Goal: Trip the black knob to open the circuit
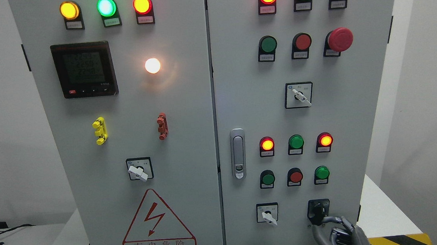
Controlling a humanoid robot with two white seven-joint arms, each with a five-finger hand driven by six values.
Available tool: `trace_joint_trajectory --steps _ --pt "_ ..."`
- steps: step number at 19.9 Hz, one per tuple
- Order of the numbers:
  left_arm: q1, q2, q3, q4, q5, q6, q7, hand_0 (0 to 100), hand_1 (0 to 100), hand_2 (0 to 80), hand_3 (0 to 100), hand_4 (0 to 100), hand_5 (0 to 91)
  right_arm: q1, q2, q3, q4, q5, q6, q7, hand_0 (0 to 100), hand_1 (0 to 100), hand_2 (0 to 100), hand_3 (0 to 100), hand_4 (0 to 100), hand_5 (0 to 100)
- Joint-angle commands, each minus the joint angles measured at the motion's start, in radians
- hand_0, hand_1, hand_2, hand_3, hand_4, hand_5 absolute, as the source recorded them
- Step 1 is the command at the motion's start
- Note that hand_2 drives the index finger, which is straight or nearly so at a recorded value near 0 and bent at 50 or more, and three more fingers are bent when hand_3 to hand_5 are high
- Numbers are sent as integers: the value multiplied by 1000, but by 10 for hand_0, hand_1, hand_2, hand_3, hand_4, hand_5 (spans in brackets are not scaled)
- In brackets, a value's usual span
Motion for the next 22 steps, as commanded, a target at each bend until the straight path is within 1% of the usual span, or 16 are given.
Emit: trace_joint_trajectory --steps 1,7,22 --pt "0 0 0 0 -31 1 1 120 389 0 0 0 0 2 12 36 -2 28 -2 -1 267 679 435 1000 1000 963" --pt "0 0 0 0 -31 1 1 120 389 0 0 0 0 2 14 59 -1 22 0 -1 264 678 432 1000 1000 962" --pt "0 0 0 0 -31 1 1 120 389 0 0 0 0 -2 17 55 4 21 0 -1 253 677 428 1000 1000 961"
